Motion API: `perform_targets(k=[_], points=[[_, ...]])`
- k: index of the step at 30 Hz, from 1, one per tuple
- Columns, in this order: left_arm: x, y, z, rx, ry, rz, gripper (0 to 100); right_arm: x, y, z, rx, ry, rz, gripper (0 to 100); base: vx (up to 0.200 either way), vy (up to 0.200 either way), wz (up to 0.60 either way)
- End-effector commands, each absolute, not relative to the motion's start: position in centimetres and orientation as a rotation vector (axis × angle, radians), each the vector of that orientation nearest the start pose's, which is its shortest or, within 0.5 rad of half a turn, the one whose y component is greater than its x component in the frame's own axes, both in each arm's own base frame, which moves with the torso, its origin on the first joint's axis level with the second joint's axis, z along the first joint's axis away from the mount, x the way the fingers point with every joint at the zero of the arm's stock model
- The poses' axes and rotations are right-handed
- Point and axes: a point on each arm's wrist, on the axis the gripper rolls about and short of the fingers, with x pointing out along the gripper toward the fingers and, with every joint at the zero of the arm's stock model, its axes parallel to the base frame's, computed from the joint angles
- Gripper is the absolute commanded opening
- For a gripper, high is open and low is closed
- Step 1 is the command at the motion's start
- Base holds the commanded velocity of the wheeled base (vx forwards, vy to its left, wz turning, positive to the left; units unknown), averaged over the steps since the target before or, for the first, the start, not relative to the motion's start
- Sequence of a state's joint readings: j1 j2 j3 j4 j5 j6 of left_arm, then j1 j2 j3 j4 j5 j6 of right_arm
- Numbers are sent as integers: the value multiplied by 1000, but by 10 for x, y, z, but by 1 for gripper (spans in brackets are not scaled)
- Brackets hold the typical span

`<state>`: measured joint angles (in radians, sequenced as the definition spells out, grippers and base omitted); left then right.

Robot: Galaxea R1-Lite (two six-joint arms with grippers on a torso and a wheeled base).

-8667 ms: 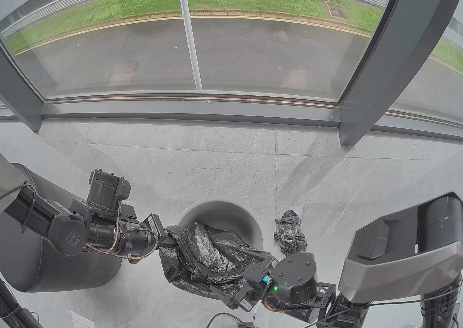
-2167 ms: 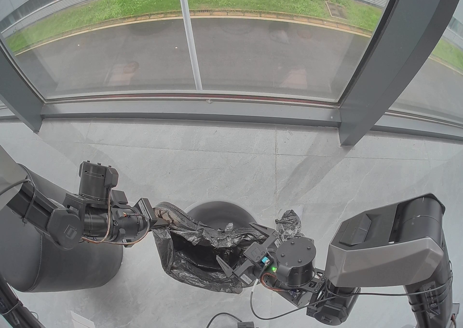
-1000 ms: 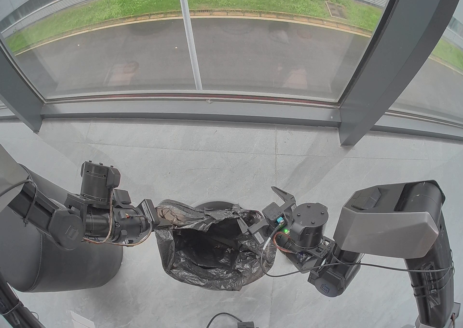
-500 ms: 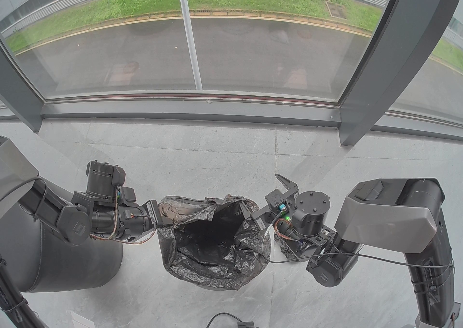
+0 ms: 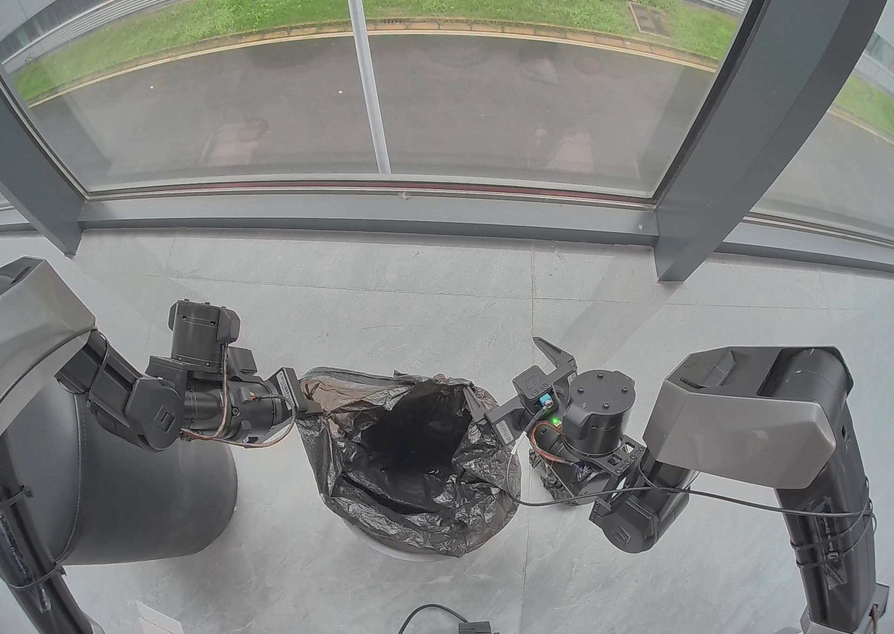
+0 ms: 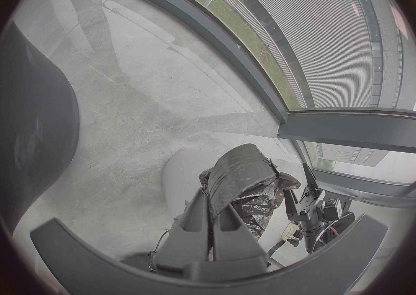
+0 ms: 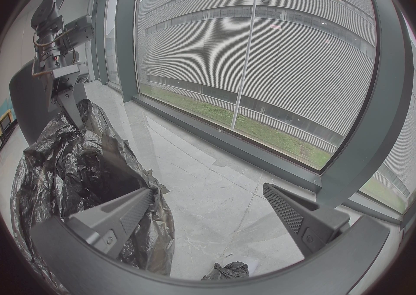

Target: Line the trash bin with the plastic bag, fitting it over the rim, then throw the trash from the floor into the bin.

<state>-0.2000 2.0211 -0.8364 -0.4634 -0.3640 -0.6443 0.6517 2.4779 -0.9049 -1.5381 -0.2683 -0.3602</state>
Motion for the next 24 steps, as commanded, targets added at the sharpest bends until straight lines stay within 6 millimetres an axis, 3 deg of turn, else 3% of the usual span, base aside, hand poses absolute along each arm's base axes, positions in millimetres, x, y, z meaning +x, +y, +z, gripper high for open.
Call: perform_targets(k=[1, 11, 12, 24], points=[[338, -74, 63, -662, 892, -275, 0, 332, 246, 5, -373, -35, 386, 100, 0, 0, 0], [337, -74, 62, -663, 887, -277, 0, 331, 246, 6, -372, -37, 387, 100, 0, 0, 0], [337, -74, 62, -664, 888, -274, 100, 331, 246, 6, -372, -37, 387, 100, 0, 0, 0], [331, -73, 49, -580, 916, -282, 100, 331, 246, 4, -374, -34, 387, 100, 0, 0, 0]])
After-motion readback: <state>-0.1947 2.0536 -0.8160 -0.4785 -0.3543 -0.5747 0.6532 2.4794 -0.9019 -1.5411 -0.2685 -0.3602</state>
